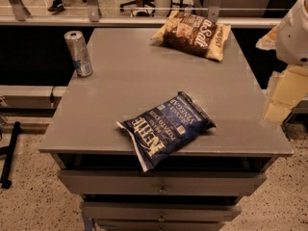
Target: Move redbull can near brown chip bag
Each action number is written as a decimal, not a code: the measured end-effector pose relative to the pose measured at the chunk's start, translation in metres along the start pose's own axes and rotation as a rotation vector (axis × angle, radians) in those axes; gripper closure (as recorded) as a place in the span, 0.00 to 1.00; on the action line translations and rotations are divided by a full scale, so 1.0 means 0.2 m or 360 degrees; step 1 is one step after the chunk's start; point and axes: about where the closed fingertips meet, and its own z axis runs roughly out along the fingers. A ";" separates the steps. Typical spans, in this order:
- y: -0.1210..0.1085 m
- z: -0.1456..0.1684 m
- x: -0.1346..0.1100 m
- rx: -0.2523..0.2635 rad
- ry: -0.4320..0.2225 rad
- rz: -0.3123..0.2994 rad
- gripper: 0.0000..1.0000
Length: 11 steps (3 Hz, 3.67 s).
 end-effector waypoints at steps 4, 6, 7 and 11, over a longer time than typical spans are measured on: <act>-0.29 0.32 -0.89 -0.0116 -0.0738 -0.0148 0.00; -0.34 0.41 -1.02 -0.0146 -0.0856 -0.0146 0.00; -0.42 0.54 -1.16 -0.0192 -0.1011 -0.0100 0.00; -0.70 0.85 -1.93 -0.0120 -0.1619 -0.0002 0.00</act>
Offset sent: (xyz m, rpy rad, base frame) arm 0.0882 0.1221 -0.0170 0.4188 -0.0259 0.2482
